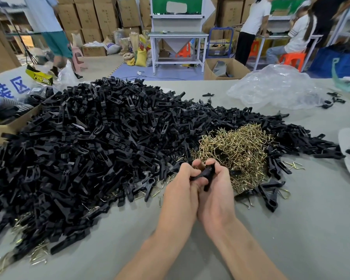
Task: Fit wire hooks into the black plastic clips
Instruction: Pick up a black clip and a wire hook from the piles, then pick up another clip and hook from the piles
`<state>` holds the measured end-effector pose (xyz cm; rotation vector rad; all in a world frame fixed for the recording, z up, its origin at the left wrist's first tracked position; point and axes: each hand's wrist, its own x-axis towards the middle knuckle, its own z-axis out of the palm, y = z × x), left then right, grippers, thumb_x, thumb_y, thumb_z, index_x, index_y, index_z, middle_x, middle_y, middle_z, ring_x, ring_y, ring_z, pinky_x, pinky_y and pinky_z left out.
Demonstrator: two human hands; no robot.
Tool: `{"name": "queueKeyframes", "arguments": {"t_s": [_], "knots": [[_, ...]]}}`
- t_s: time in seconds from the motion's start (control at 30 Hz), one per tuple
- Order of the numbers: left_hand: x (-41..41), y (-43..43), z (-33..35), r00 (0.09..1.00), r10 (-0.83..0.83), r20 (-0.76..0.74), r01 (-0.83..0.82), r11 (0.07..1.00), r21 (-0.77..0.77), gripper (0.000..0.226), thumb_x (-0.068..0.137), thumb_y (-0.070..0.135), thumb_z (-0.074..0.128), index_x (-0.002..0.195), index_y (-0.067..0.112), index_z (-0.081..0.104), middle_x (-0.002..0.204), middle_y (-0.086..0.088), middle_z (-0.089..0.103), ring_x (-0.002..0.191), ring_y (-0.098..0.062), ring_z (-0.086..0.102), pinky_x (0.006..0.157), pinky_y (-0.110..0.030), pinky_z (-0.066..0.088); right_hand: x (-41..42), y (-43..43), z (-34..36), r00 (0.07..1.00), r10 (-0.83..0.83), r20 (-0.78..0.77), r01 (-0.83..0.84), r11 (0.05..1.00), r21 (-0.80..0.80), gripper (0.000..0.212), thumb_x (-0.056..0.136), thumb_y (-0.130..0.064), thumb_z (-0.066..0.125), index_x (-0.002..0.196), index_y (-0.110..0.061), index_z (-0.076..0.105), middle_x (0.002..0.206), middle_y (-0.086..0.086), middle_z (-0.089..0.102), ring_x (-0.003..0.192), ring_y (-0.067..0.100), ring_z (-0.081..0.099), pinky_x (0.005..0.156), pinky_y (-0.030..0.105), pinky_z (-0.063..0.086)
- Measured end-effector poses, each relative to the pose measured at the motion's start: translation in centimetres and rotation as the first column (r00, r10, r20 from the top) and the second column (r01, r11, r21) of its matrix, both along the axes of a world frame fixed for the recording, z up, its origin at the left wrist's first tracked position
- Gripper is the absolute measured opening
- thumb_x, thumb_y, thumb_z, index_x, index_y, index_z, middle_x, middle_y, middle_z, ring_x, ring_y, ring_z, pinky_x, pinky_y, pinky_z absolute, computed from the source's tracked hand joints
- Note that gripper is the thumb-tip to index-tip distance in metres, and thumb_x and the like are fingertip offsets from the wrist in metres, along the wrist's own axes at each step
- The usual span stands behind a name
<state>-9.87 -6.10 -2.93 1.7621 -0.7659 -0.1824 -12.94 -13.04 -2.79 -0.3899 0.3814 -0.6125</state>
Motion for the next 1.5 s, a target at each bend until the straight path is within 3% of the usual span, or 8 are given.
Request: {"name": "queueKeyframes", "arguments": {"t_s": [0.2, 0.47, 0.63, 0.87, 1.03, 1.2, 1.37, 1.5], "knots": [[0.6, 0.0, -0.4, 1.000, 0.012, 0.026, -0.010, 0.997, -0.082, 0.024, 0.095, 0.017, 0.066, 0.090, 0.037, 0.053, 0.100, 0.034, 0.065, 0.086, 0.002, 0.064, 0.073, -0.015, 0.048, -1.0, -0.8, 0.5, 0.989, 0.117, 0.094, -0.117, 0.993, -0.004, 0.015, 0.099, -0.024, 0.047, 0.097, -0.015, 0.059, 0.091, 0.007, 0.068, 0.077, 0.022, 0.069, 0.080, 0.035, 0.056], [0.7, 0.6, 0.4, 0.982, -0.059, -0.181, -0.003, 0.946, -0.323, 0.015, 0.103, 0.025, 0.052, 0.104, 0.028, 0.067, 0.076, 0.007, 0.066, 0.068, -0.008, 0.061, 0.063, -0.016, 0.049, -1.1, -1.6, 0.1, 0.983, 0.181, 0.032, -0.172, 0.966, -0.192, 0.025, 0.098, -0.029, 0.051, 0.115, -0.019, 0.065, 0.091, 0.003, 0.064, 0.078, 0.019, 0.055, 0.072, 0.033, 0.041], [0.3, 0.7, -0.4, 0.995, -0.065, -0.077, 0.051, 0.983, -0.175, 0.023, 0.093, 0.038, 0.067, 0.114, 0.044, 0.060, 0.093, 0.017, 0.069, 0.080, -0.004, 0.065, 0.070, -0.022, 0.054, -1.2, -2.2, -0.3, 0.987, 0.159, 0.017, -0.149, 0.955, -0.256, 0.037, 0.089, -0.033, 0.061, 0.122, -0.018, 0.070, 0.099, 0.007, 0.070, 0.093, 0.031, 0.068, 0.084, 0.052, 0.059], [-1.1, -0.5, 0.1, 0.994, -0.013, 0.107, 0.023, 0.996, -0.088, 0.027, 0.086, 0.032, 0.073, 0.108, 0.042, 0.060, 0.102, 0.022, 0.065, 0.088, -0.004, 0.065, 0.078, -0.019, 0.051, -3.9, -3.2, 1.1, 0.988, -0.097, -0.117, 0.036, 0.896, -0.442, 0.020, 0.078, -0.027, 0.070, 0.094, -0.026, 0.081, 0.088, -0.001, 0.073, 0.082, 0.014, 0.065, 0.075, 0.032, 0.058], [-4.7, -6.5, 2.6, 0.983, -0.140, 0.123, 0.149, 0.986, -0.070, 0.017, 0.088, 0.040, 0.071, 0.095, 0.033, 0.056, 0.087, 0.016, 0.067, 0.076, -0.003, 0.064, 0.067, -0.016, 0.048, -8.7, -7.4, 2.3, 0.903, -0.377, -0.206, 0.225, 0.823, -0.522, 0.024, 0.095, -0.037, 0.065, 0.119, -0.036, 0.070, 0.108, 0.003, 0.070, 0.098, 0.022, 0.064, 0.095, 0.044, 0.054], [-11.5, -17.1, 5.0, 0.946, -0.318, 0.068, 0.323, 0.943, -0.085, 0.015, 0.093, 0.039, 0.066, 0.085, 0.029, 0.058, 0.084, 0.008, 0.066, 0.074, -0.004, 0.063, 0.066, -0.021, 0.049, -15.1, -12.5, 2.9, 0.744, -0.634, -0.212, 0.505, 0.741, -0.443, 0.030, 0.105, -0.027, 0.047, 0.133, -0.028, 0.055, 0.101, -0.002, 0.077, 0.092, 0.013, 0.075, 0.067, 0.022, 0.057], [-16.2, -26.5, 7.4, 0.862, -0.507, 0.008, 0.500, 0.852, 0.154, 0.037, 0.097, 0.043, 0.059, 0.119, 0.014, 0.062, 0.123, -0.008, 0.062, 0.109, -0.026, 0.062, 0.101, -0.041, 0.046, -19.2, -15.4, 3.0, 0.665, -0.712, -0.224, 0.598, 0.688, -0.411, 0.032, 0.107, -0.024, 0.041, 0.137, -0.024, 0.051, 0.095, -0.006, 0.075, 0.087, 0.008, 0.072, 0.071, 0.022, 0.053], [-15.5, -24.8, 6.8, 0.851, -0.512, 0.116, 0.495, 0.857, 0.144, 0.025, 0.100, 0.030, 0.054, 0.116, 0.013, 0.065, 0.121, -0.004, 0.062, 0.111, -0.020, 0.059, 0.100, -0.038, 0.047, -19.2, -15.5, 3.4, 0.671, -0.702, -0.239, 0.566, 0.693, -0.446, 0.030, 0.105, -0.021, 0.043, 0.132, -0.025, 0.053, 0.101, -0.003, 0.074, 0.090, 0.008, 0.073, 0.072, 0.022, 0.055]]}}
